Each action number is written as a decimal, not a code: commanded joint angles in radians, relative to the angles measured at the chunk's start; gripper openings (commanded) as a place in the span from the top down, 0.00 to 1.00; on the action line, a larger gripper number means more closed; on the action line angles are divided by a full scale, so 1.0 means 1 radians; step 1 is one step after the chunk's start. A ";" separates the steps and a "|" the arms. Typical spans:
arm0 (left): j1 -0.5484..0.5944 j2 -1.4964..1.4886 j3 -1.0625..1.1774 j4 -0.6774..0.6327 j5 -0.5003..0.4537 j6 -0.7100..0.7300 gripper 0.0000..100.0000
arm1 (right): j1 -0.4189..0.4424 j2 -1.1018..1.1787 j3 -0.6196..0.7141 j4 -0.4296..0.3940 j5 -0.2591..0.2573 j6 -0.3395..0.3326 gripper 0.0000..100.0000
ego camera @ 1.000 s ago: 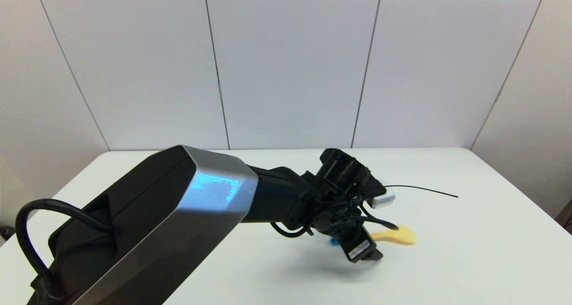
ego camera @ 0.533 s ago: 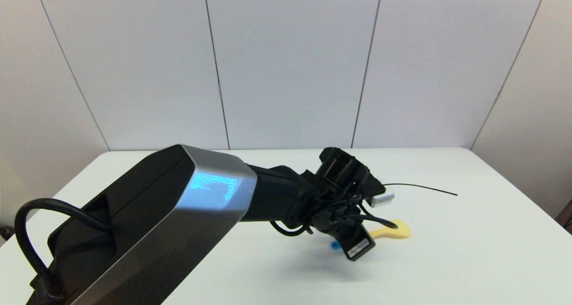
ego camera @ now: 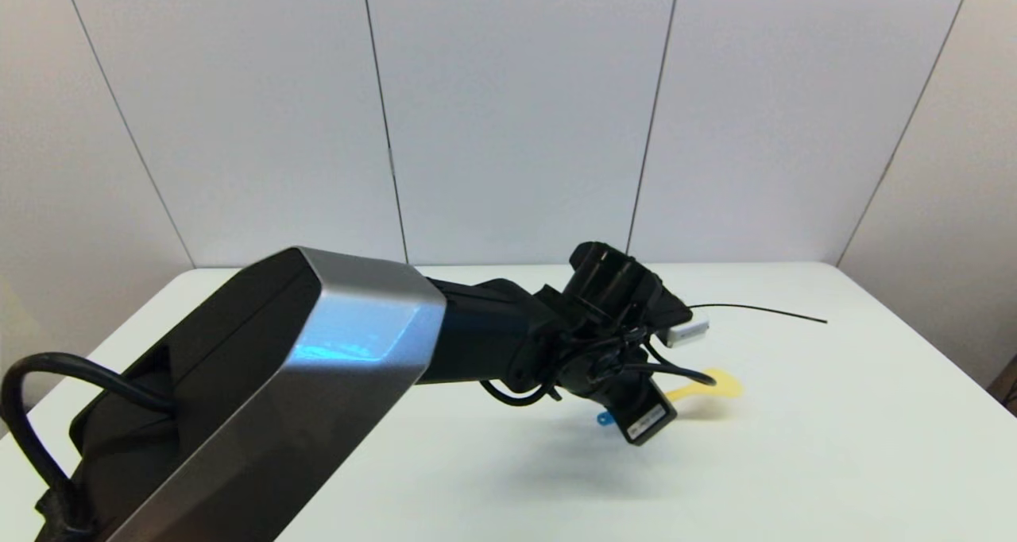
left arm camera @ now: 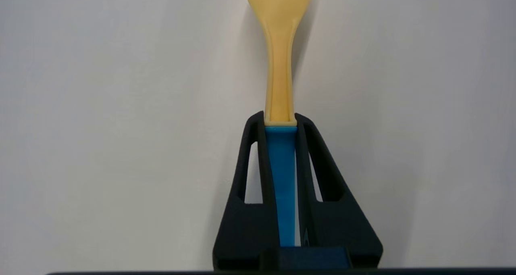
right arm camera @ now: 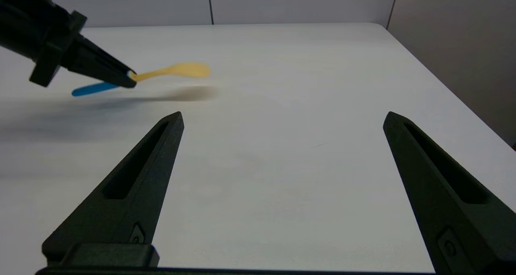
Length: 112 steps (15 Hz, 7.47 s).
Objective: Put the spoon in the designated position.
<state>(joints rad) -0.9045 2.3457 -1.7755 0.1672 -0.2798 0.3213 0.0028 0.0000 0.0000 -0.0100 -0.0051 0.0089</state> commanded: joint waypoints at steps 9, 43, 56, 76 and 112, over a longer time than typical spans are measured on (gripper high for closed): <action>0.150 -0.763 0.699 -0.038 0.241 -0.045 1.00 | 0.000 0.002 0.002 -0.001 0.001 0.000 0.00; 0.717 -0.557 0.795 0.153 -0.329 0.697 1.00 | 0.000 0.002 0.002 -0.001 0.001 0.000 0.00; 0.766 -0.513 0.797 0.156 -0.329 0.702 1.00 | 0.000 0.002 0.002 -0.001 0.001 0.000 0.00; 0.776 -0.517 0.792 0.160 -0.329 0.699 0.00 | 0.000 0.002 0.002 -0.001 0.001 0.000 0.00; 0.894 -2.346 1.776 -0.226 0.278 -0.088 0.00 | 0.000 0.002 0.002 -0.001 0.001 0.000 0.00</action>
<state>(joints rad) -0.0104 0.0028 -0.0053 -0.0572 -0.0004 0.2351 0.0028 0.0000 0.0000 -0.0104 -0.0047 0.0096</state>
